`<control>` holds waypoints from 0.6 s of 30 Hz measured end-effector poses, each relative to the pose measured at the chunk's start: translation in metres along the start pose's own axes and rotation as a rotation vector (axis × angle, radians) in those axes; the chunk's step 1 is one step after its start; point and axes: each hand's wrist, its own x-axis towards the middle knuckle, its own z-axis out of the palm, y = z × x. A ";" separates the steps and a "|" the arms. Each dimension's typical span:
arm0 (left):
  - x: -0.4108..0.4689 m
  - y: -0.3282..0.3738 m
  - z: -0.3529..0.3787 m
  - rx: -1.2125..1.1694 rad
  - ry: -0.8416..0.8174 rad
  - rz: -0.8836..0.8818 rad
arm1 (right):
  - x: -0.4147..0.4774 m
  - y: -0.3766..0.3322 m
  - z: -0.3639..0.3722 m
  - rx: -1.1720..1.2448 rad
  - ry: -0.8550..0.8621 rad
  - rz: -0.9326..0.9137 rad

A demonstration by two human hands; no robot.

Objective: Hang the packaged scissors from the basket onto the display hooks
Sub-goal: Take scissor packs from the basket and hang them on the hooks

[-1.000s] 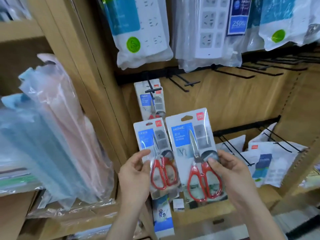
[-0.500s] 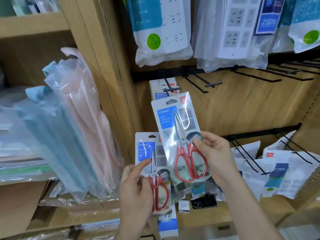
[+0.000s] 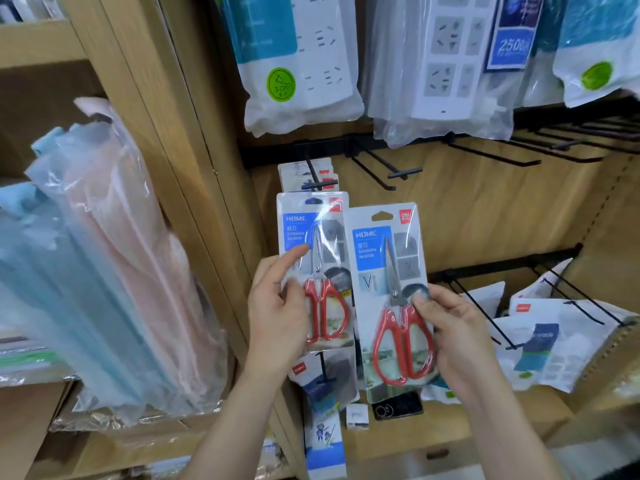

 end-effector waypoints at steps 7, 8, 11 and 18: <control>0.012 -0.009 0.008 0.162 0.010 0.012 | 0.001 0.005 -0.005 -0.021 0.077 0.038; 0.019 -0.013 0.010 0.183 -0.004 -0.005 | 0.002 0.005 -0.005 -0.025 0.095 0.033; 0.043 -0.022 0.020 0.266 -0.048 -0.058 | 0.002 0.005 -0.003 -0.026 0.137 0.018; 0.091 -0.033 0.029 0.340 -0.147 -0.242 | -0.002 -0.001 -0.006 -0.026 0.132 0.000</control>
